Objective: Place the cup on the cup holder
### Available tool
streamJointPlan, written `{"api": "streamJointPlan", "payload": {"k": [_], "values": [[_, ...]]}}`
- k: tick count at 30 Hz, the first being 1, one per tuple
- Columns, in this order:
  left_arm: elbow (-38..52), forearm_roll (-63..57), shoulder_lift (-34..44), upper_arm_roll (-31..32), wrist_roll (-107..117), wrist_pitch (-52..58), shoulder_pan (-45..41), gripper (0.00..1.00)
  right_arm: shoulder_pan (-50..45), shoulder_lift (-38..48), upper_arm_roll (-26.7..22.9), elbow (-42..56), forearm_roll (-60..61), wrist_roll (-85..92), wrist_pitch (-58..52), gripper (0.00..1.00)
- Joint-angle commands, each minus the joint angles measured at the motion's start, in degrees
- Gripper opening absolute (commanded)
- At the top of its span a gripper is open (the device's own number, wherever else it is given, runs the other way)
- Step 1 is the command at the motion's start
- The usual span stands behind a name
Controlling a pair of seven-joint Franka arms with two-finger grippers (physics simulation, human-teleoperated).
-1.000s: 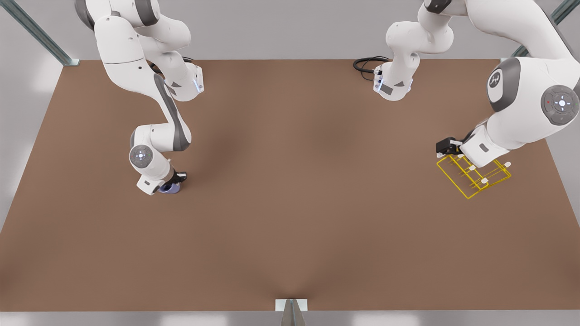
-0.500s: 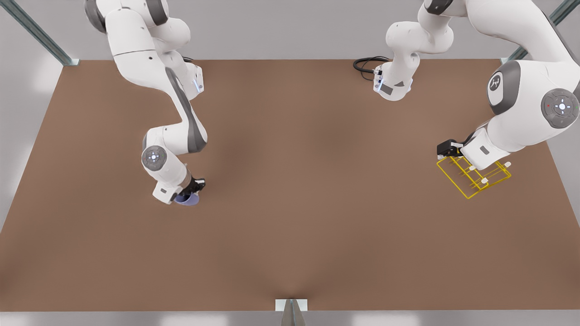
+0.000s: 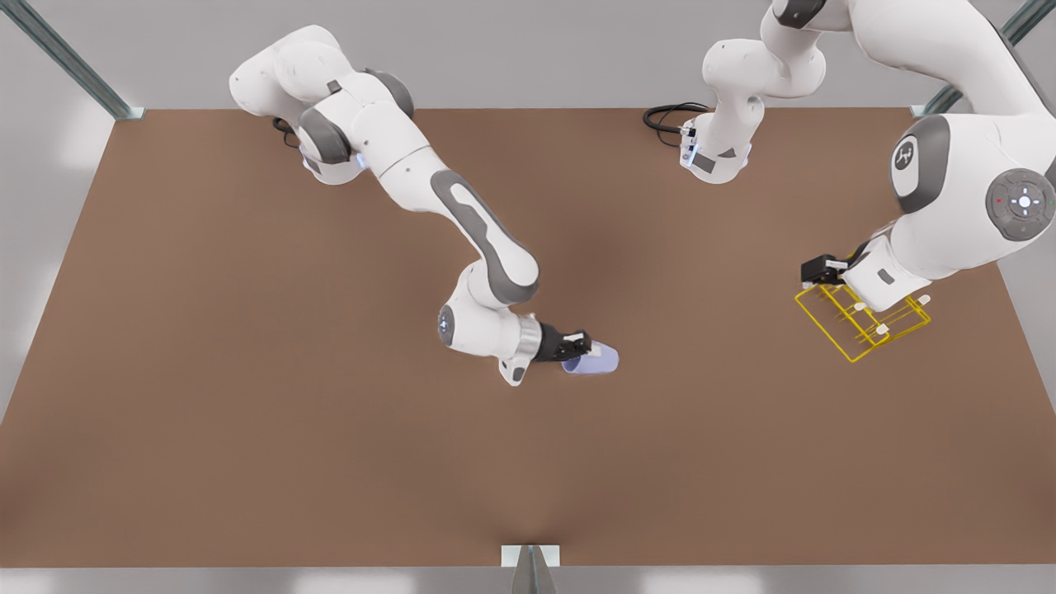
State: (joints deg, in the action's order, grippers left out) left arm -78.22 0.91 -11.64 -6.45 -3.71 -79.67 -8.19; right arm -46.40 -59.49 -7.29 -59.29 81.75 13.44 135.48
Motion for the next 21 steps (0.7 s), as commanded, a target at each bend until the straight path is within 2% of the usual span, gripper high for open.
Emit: {"api": "streamJointPlan", "payload": {"k": [1,6,14,15,16,21], "values": [[-1.05,-0.73,0.31,-0.84,0.46,1.88,0.19,1.00,-1.50,-3.61,-0.01,3.39,16.51,28.92,2.78,0.21],[-2.55,-2.05,0.66,-0.84,0.46,1.80,0.28,1.00,-3.96,-10.55,0.26,5.59,27.32,40.26,2.42,0.21],[-3.95,-2.14,1.36,-0.84,0.81,0.92,0.28,1.00,-3.78,-12.14,0.17,5.77,27.41,40.88,2.16,0.21],[-3.95,-2.14,1.36,-0.84,0.81,0.92,0.28,1.00,-3.61,-12.14,0.26,5.77,27.41,40.70,2.16,0.73],[-3.95,-2.14,1.36,-0.84,0.81,0.92,0.28,1.00,-3.35,-12.05,0.26,5.68,27.50,41.06,2.07,1.00],[-4.04,-2.14,1.36,-0.84,0.90,0.92,0.19,1.00,-1.59,-11.52,0.08,4.89,26.97,41.14,-1.35,1.00]]}}
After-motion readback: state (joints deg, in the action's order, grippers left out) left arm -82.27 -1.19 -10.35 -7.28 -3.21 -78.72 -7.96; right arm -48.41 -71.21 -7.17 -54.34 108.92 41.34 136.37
